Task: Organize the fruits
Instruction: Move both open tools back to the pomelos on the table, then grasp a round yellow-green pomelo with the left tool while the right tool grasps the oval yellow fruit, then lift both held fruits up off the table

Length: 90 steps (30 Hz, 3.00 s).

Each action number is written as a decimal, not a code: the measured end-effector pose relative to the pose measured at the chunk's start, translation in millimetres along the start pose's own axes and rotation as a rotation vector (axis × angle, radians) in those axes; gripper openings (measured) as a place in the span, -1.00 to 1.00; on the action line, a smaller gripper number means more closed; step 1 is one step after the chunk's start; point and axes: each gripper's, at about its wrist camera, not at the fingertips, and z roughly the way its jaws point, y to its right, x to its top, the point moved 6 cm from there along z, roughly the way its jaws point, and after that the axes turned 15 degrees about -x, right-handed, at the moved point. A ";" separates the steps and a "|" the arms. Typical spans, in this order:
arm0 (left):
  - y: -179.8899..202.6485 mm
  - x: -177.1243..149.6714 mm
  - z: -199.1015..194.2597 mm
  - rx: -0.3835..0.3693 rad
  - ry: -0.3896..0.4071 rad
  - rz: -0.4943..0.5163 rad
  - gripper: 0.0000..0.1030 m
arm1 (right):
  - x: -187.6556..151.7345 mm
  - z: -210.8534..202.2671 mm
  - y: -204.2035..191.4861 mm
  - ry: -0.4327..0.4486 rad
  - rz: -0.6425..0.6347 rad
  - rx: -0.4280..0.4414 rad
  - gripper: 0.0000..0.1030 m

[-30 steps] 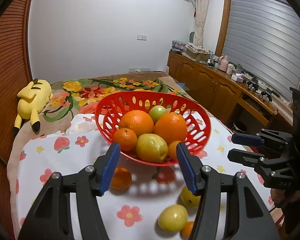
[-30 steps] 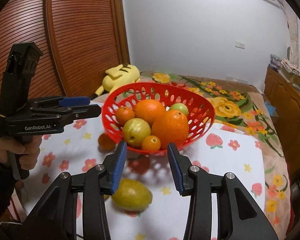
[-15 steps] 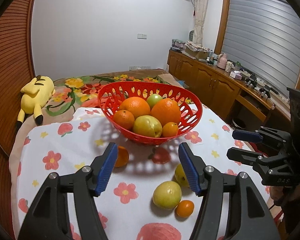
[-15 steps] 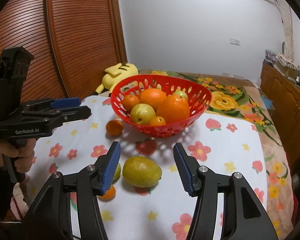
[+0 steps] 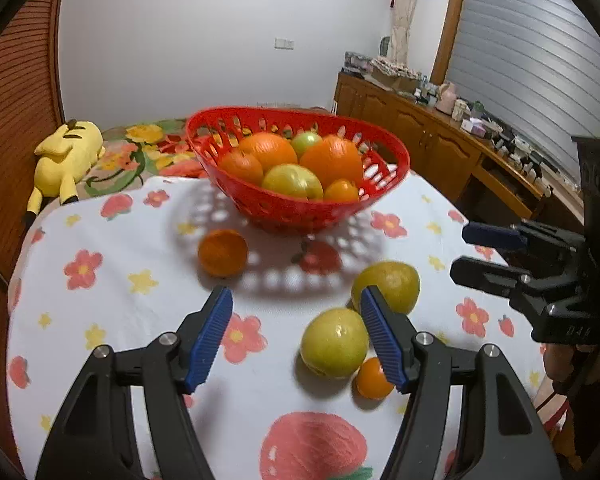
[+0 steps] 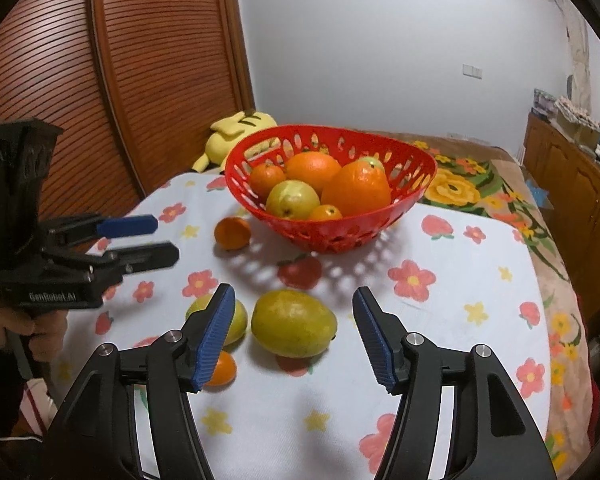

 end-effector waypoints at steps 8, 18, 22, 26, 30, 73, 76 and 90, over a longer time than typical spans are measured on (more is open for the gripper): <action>9.0 -13.4 20.5 -0.027 -0.056 0.000 0.29 | -6.9 7.8 2.7 -0.027 0.000 0.000 0.22; 10.7 -25.8 41.5 -0.050 -0.116 -0.014 0.29 | -11.8 11.7 4.4 -0.040 0.012 0.013 0.23; 8.7 -29.4 46.9 -0.051 -0.135 -0.022 0.29 | -12.6 11.9 3.0 -0.041 0.013 0.027 0.23; 8.6 -32.9 51.6 -0.064 -0.145 -0.025 0.29 | -13.0 14.2 1.8 -0.045 0.011 0.027 0.23; 7.7 -34.4 54.8 -0.067 -0.150 -0.027 0.24 | -13.9 17.0 1.1 -0.051 0.007 0.026 0.23; 1.7 -7.9 3.5 -0.033 -0.003 -0.013 -0.04 | -21.1 75.0 -19.6 -0.153 -0.024 0.033 0.46; 1.5 -8.0 4.0 -0.032 -0.004 -0.014 -0.04 | -22.7 77.3 -22.0 -0.163 -0.023 0.041 0.47; 1.7 -8.1 4.1 -0.032 -0.005 -0.015 -0.04 | -30.9 83.7 -26.9 -0.188 -0.028 0.032 0.47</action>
